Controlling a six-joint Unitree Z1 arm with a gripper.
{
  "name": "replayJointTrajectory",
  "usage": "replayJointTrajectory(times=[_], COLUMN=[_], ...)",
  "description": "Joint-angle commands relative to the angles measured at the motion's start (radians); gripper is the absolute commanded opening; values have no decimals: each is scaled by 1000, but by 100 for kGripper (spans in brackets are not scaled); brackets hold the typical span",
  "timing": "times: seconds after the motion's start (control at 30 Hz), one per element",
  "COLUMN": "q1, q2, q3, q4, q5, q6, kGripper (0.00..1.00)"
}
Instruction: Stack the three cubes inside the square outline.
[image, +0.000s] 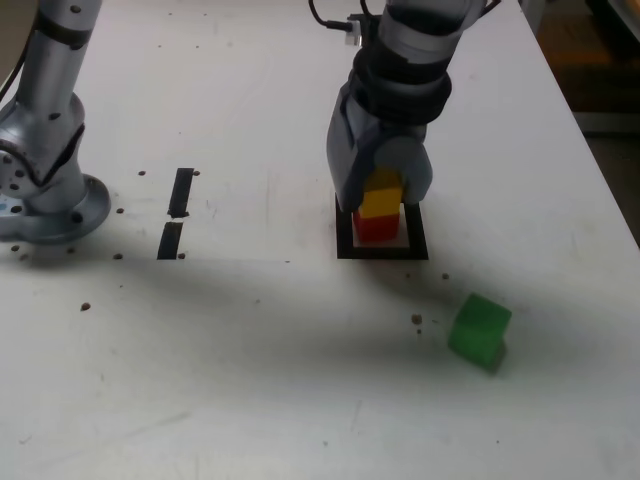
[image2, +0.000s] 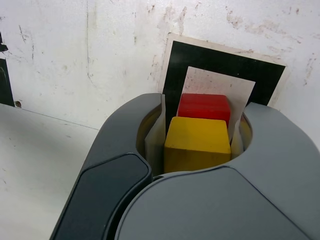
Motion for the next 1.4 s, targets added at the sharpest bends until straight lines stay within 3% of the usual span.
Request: replayJointTrajectory(times=[0.0, 0.27, 0.37, 0.77, 0.97, 1.2, 1.37], q1=[3, 5, 5, -6, -103, -286, -335], q2=[4, -1, -7, -90, -168, -38, 78], q3=[4, 13, 17, 26, -104, -370, -465], q4=[0, -14, -15, 53, 84, 103, 102], q5=[1, -3, 10, 34, 70, 135, 129], q6=[-2, -15, -24, -50, 71, 240, 305], kGripper=[45, 89, 94, 100, 99, 97, 96])
